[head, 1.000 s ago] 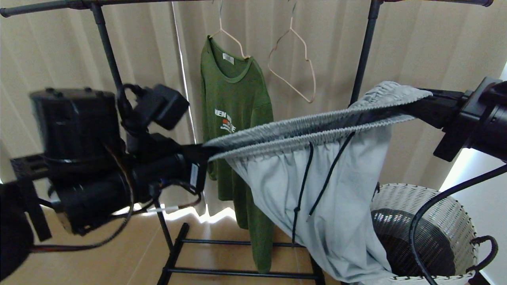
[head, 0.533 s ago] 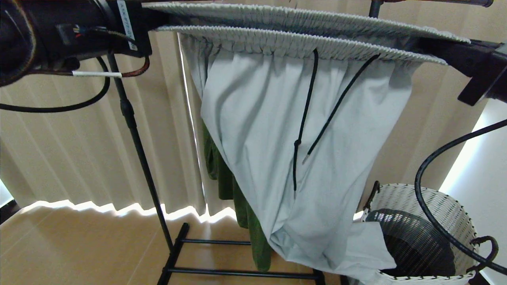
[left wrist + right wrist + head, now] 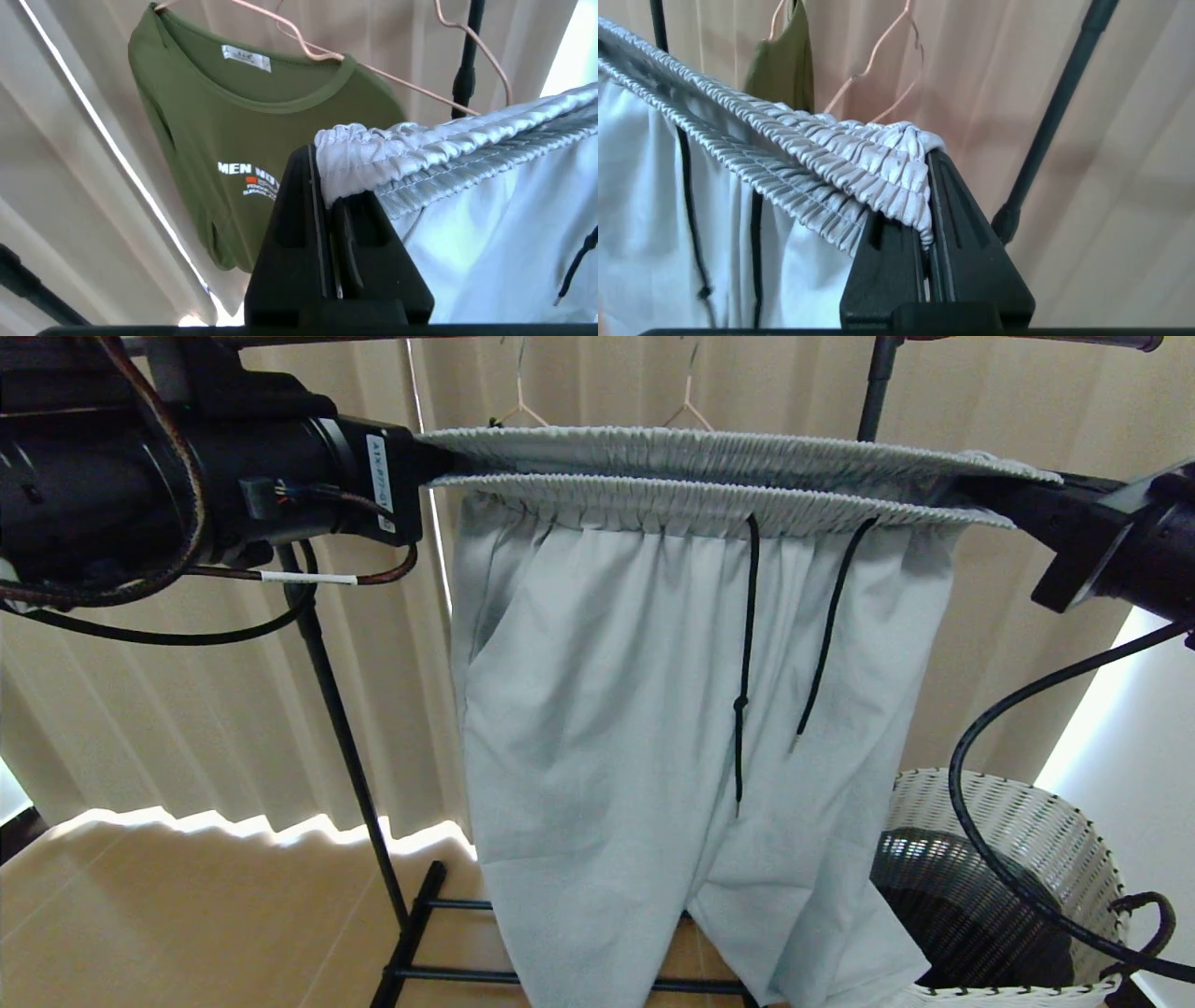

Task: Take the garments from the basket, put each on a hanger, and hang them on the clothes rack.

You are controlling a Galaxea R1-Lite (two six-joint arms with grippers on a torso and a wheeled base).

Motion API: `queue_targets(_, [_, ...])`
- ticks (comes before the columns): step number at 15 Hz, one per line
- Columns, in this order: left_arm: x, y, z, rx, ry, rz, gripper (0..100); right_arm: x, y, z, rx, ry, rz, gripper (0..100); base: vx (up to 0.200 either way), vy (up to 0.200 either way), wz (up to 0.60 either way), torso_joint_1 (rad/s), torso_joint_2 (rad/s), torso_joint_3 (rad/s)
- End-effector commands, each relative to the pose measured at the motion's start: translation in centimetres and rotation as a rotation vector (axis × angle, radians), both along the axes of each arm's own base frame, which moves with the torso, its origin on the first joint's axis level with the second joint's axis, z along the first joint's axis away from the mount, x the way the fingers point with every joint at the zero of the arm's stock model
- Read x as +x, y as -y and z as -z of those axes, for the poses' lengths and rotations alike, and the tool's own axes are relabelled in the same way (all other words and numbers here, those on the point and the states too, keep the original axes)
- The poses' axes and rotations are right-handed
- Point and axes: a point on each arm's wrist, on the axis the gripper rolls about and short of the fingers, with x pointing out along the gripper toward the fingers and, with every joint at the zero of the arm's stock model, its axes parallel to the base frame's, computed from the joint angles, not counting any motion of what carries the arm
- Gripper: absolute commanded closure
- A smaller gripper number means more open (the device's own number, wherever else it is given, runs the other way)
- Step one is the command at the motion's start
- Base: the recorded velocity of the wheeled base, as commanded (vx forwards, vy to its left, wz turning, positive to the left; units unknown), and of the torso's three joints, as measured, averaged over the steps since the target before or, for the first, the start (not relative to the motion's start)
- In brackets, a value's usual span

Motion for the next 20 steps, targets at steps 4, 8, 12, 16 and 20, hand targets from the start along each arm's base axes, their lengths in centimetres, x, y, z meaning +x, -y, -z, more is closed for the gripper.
queue_targets(4, [0.0, 0.1, 0.2, 0.002, -0.005, 0.004, 100, 0.9, -0.3, 0.1, 0.009, 0.032, 0.001, 100, 0.000, 0.000, 0.00, 0.000, 0.00, 0.000])
queue_targets(8, [-0.3, 0.9, 1.0, 0.016, -0.029, 0.036, 100, 0.6, -0.2, 0.5, 0.006, 0.022, 0.001, 100, 0.000, 0.000, 0.00, 0.000, 0.00, 0.000])
queue_targets(12, [-0.2, 1.7, 1.1, 0.009, -0.019, 0.056, 100, -1.9, 0.6, -0.1, 0.011, 0.055, -0.002, 100, 0.000, 0.000, 0.00, 0.000, 0.00, 0.000])
queue_targets(16, [2.0, 3.1, 2.0, 0.005, -0.012, 0.058, 100, -5.9, 1.0, -0.2, 0.013, 0.066, -0.061, 100, 0.000, 0.000, 0.00, 0.000, 0.00, 0.000])
queue_targets(20, [4.0, 4.8, 3.2, 0.023, -0.040, 0.032, 100, -9.6, 0.6, 1.2, -0.027, -0.015, -0.271, 100, 0.000, 0.000, 0.00, 0.000, 0.00, 0.000])
